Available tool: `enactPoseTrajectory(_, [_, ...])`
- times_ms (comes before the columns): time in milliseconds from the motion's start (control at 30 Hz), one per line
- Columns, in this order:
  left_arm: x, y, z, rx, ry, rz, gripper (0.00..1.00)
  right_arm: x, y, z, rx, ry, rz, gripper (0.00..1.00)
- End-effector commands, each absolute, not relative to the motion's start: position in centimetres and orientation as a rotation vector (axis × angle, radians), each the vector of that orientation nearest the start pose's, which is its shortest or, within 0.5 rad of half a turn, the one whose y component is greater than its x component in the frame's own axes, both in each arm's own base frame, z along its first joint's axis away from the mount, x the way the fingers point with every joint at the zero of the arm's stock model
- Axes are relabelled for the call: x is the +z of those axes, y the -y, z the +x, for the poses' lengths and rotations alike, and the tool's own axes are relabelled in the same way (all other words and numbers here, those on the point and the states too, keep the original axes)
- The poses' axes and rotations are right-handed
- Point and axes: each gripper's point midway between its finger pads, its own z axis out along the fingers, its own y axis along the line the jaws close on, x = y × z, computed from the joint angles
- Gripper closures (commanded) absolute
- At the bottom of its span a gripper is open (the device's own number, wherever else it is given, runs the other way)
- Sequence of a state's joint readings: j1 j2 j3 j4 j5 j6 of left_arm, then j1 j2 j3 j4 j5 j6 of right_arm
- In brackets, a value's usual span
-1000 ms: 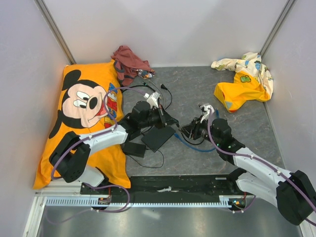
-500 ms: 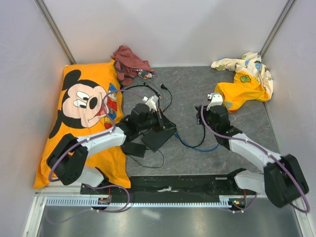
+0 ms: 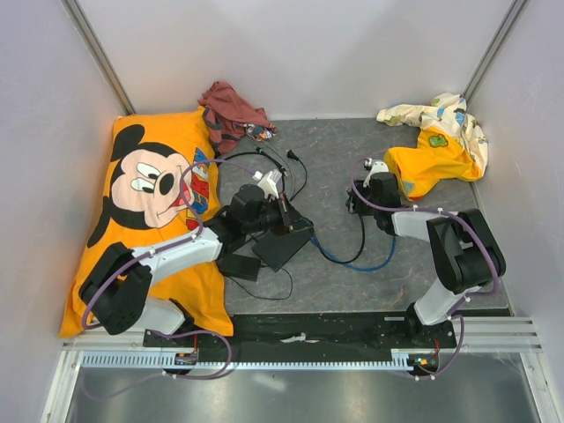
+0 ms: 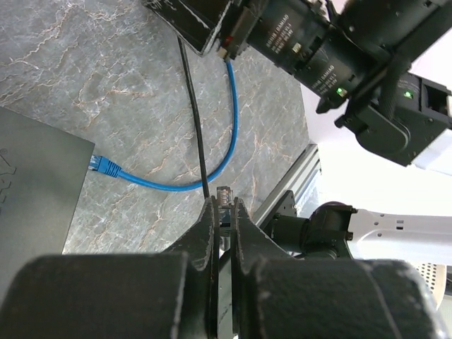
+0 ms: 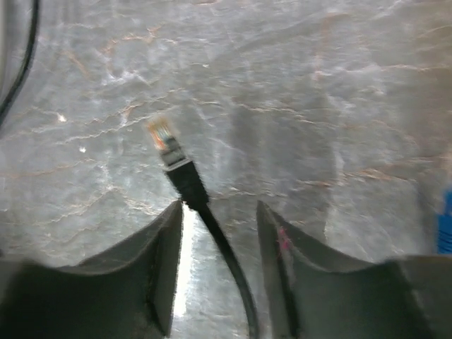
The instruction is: Insert the plug into the switch port
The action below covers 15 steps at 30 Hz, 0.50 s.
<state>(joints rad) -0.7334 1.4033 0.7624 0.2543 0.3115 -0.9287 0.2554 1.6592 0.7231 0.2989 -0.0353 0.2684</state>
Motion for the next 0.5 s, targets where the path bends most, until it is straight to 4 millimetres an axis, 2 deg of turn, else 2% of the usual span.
enactPoseTrajectory(0, [17.3,33.6,25.3,-1.286,-2.17,0.051,0.98,5.3,-13.3,40.8,0.432,-2.175,0.002,0.61])
enactPoseTrajectory(33, [17.2,33.5,25.5,-1.271,-2.168,0.05,0.98,5.9,-13.1,40.9,0.421,-2.165,-0.004,0.76])
enactPoseTrajectory(67, [17.1,33.5,25.7,-1.259,-2.17,0.05,0.97,7.3,-12.4,41.3,0.384,-2.133,0.0,0.84])
enactPoseTrajectory(100, [17.0,33.6,26.3,-1.238,-2.168,0.044,0.92,7.7,-11.9,41.0,0.346,-2.148,-0.008,0.92])
enactPoseTrajectory(133, [17.1,33.6,26.8,-1.221,-2.163,0.054,0.86,9.4,-11.3,41.7,0.29,-2.116,-0.039,1.0])
enactPoseTrajectory(167, [17.1,33.6,27.1,-1.21,-2.166,0.056,0.81,11.7,-10.4,42.0,0.235,-2.071,-0.038,1.0])
enactPoseTrajectory(200, [18.0,33.9,27.7,-1.218,-2.153,0.065,0.7,12.4,-8.6,41.9,0.123,-2.082,-0.008,1.0])
enactPoseTrajectory(233, [17.9,33.9,28.4,-1.203,-2.157,0.064,0.65,15.2,-7.6,42.8,0.038,-2.027,-0.031,1.0])
enactPoseTrajectory(267, [18.3,33.8,28.8,-1.201,-2.149,0.061,0.61,18.1,-6.5,42.8,-0.021,-1.972,-0.019,1.0])
enactPoseTrajectory(300, [19.3,33.7,29.6,-1.199,-2.127,0.06,0.5,19.7,-4.6,42.5,-0.142,-1.953,0.016,1.0])
enactPoseTrajectory(367, [20.5,33.5,30.1,-1.194,-2.101,0.055,0.41,25.8,-2.7,42.5,-0.252,-1.827,0.021,1.0])
enactPoseTrajectory(400, [21.1,33.1,30.6,-1.176,-2.086,0.05,0.35,27.0,-1.6,42.0,-0.317,-1.814,0.038,1.0])
enactPoseTrajectory(467, [22.2,32.5,30.8,-1.16,-2.056,0.045,0.31,30.9,-1.0,41.3,-0.362,-1.736,0.019,1.0])
